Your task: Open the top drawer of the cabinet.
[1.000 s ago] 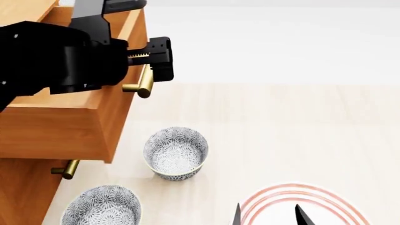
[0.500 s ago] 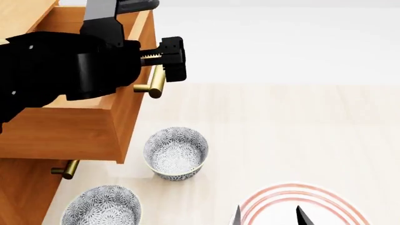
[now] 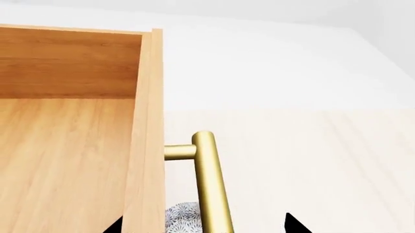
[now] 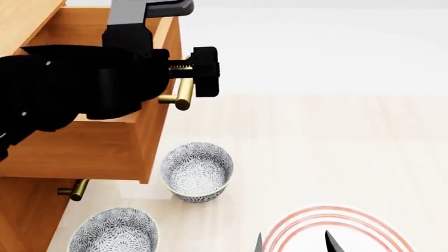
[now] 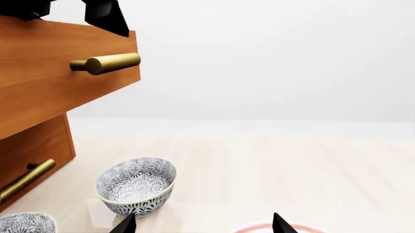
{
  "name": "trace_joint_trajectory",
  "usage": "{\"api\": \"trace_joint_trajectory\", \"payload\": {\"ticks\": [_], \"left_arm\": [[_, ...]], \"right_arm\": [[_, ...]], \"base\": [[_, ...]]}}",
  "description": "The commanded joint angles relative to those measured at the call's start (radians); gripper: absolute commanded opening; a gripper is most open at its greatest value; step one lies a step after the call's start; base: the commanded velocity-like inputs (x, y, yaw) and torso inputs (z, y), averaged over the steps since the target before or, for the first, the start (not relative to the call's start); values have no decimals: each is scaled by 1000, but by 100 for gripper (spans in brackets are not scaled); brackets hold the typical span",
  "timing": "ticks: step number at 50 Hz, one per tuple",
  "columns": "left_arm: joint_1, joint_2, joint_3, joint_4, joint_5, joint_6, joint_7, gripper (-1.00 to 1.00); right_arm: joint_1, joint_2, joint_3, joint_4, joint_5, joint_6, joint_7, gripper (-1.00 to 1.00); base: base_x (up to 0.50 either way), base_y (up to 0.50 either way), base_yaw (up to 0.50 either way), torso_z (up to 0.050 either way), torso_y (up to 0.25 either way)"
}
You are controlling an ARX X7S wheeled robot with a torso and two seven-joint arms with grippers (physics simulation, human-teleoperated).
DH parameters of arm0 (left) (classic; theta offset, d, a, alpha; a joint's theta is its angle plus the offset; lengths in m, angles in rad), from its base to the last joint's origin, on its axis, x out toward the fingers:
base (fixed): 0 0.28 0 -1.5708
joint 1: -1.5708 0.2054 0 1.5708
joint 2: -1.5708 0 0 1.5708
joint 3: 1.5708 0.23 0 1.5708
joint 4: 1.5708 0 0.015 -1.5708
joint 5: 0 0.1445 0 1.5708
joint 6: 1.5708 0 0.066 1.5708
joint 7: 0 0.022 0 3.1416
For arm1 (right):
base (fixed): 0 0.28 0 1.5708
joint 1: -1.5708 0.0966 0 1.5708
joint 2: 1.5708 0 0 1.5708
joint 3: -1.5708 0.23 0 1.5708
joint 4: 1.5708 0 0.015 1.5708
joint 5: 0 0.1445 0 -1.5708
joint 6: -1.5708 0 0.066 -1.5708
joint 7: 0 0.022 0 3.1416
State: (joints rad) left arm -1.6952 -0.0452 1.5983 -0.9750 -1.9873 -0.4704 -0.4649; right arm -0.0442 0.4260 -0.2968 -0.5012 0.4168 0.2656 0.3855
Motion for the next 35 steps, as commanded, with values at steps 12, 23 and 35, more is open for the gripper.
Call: {"api": "trace_joint_trajectory", "payload": {"ticks": [12, 23, 35], "left_arm": [[41, 45, -1, 291, -387, 31, 14, 100], [23, 45, -1, 343, -415, 46, -16, 100], [-5, 45, -4, 432, -419, 71, -43, 100]], "right_arm": [[-15, 14, 17, 21, 14, -32, -12, 100], [-9, 15, -3, 33, -3, -27, -14, 100], [-18, 22, -4, 20, -6, -31, -9, 100]], "base": [[-8, 0, -1, 0, 0], [-8, 0, -1, 0, 0], [-7, 0, -1, 0, 0]]}}
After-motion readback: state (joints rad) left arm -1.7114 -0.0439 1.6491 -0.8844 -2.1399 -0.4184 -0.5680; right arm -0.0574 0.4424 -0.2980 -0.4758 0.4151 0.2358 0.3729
